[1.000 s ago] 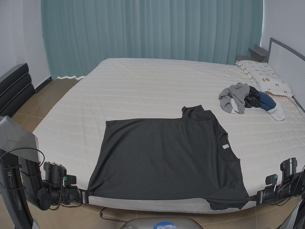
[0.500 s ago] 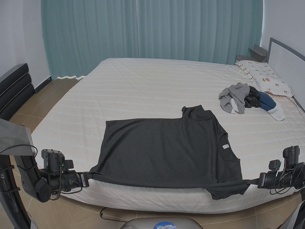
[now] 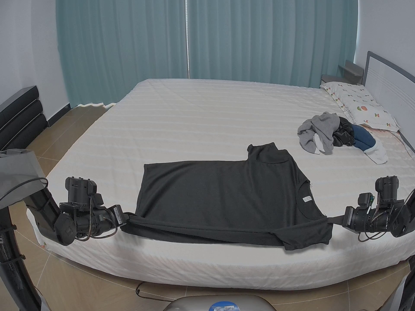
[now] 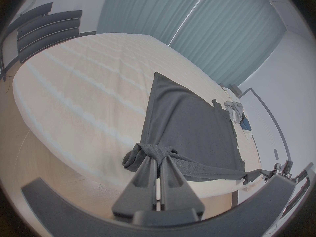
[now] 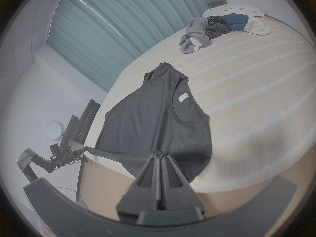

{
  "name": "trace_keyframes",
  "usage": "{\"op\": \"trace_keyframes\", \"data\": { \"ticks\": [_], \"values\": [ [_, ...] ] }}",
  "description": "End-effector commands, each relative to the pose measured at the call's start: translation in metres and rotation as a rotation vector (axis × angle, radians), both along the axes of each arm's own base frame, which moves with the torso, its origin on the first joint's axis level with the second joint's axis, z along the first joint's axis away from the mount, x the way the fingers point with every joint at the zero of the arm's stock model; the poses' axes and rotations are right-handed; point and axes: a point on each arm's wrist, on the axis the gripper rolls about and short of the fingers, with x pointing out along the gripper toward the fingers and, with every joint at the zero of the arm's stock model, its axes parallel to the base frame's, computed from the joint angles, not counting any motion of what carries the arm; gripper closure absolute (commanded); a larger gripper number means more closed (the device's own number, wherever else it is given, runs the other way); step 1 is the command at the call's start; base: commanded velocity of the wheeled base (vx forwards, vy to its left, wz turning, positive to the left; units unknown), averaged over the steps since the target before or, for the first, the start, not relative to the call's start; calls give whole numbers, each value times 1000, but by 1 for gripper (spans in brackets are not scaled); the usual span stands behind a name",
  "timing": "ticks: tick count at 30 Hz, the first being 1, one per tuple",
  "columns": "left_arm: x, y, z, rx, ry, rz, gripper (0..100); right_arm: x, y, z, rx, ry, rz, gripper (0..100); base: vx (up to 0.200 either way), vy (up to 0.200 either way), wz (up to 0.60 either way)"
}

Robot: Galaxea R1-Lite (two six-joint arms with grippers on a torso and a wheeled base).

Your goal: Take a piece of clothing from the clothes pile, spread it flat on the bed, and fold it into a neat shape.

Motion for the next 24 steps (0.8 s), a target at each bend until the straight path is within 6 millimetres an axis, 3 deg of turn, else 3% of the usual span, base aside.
{"op": "trace_keyframes", "data": {
  "ticks": [1,10,19,24],
  "values": [
    [11,-1,8,-15,-15,20,100,17,1,-6,21,9,-6,100,0,0,0],
    [2,0,29,-60,10,76,100,16,-2,8,53,-30,-46,100,0,0,0],
    [-9,-8,24,-48,78,46,100,1,-3,44,85,-126,-74,100,0,0,0],
    [-11,-11,27,-50,73,37,100,-8,-2,47,83,-132,-79,100,0,0,0]
  ]
}}
